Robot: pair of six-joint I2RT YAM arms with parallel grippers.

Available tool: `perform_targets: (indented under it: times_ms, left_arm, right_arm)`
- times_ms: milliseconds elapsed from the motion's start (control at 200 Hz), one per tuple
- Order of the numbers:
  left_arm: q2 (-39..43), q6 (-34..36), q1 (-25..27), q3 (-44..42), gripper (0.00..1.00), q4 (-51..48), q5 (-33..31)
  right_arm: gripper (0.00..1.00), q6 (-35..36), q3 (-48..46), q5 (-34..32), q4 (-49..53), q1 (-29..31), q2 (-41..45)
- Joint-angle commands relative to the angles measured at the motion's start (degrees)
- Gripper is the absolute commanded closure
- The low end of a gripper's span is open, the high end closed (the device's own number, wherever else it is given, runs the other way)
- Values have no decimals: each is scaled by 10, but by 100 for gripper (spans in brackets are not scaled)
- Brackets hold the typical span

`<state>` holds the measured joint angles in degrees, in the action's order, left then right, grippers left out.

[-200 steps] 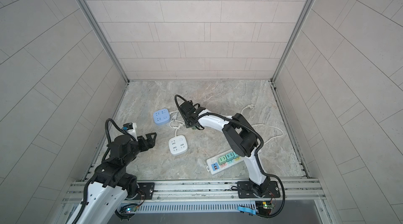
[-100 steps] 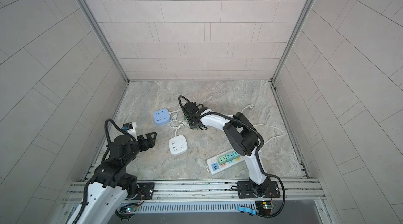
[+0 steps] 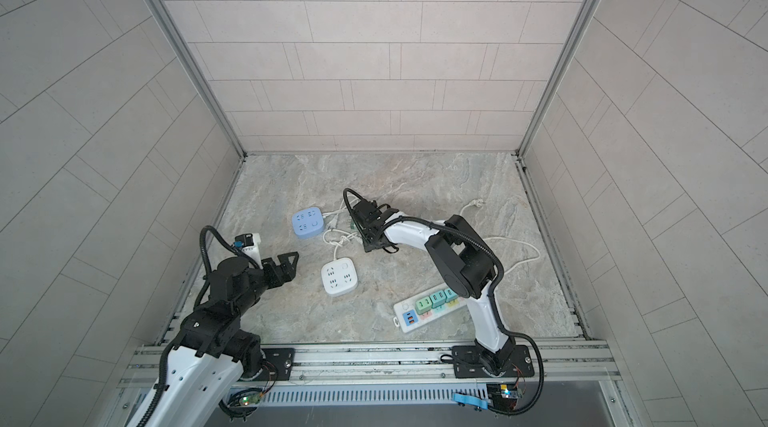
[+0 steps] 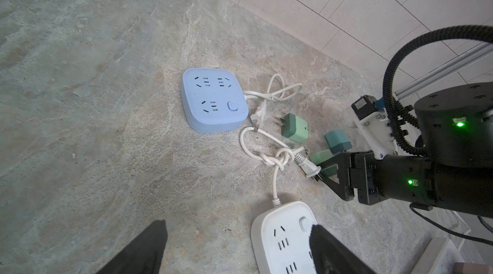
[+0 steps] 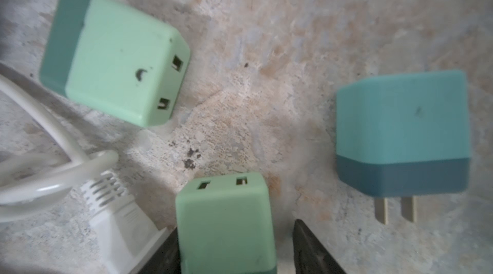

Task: Insert the plug
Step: 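Grasp a light green adapter with the right gripper, then lift the green adapter toward the left gripper while the left gripper approaches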

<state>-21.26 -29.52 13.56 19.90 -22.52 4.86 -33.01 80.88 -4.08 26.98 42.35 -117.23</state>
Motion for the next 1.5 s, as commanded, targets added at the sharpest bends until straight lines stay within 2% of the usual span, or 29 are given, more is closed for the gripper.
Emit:
perform_targets:
  times_ms: [0, 190, 350, 610, 801, 956, 1211, 1326, 1491]
  left_arm:
    - [2, 7, -2, -1, 10, 10, 1]
    - [-6, 8, -2, -2, 9, 22, 11]
    - [-52, 6, -3, 6, 9, 69, 40]
    - [-174, 0, -3, 62, 16, 124, 86]
    - [-188, -1, -3, 83, 16, 153, 117]
    - [-200, -4, -3, 95, 16, 189, 167]
    - [-228, -28, -2, 105, 18, 275, 263]
    - [-253, -31, -2, 109, 19, 302, 298]
    - [-267, -28, 0, 121, 24, 320, 340]
  right_arm:
    - [41, 5, 8, 4, -2, 1, -3]
    - [65, 27, 5, 14, -20, 1, 4]
    - [73, 60, -16, 4, -56, 1, 46]
    - [81, 122, -95, -35, -165, 5, 149]
    - [87, 190, -172, -66, -272, 30, 216]
    - [92, 284, -247, -113, -400, 81, 264]
    - [99, 396, -351, -82, -594, 110, 308]
    - [100, 445, -379, -65, -633, 118, 332]
    - [100, 479, -396, -26, -643, 121, 363]
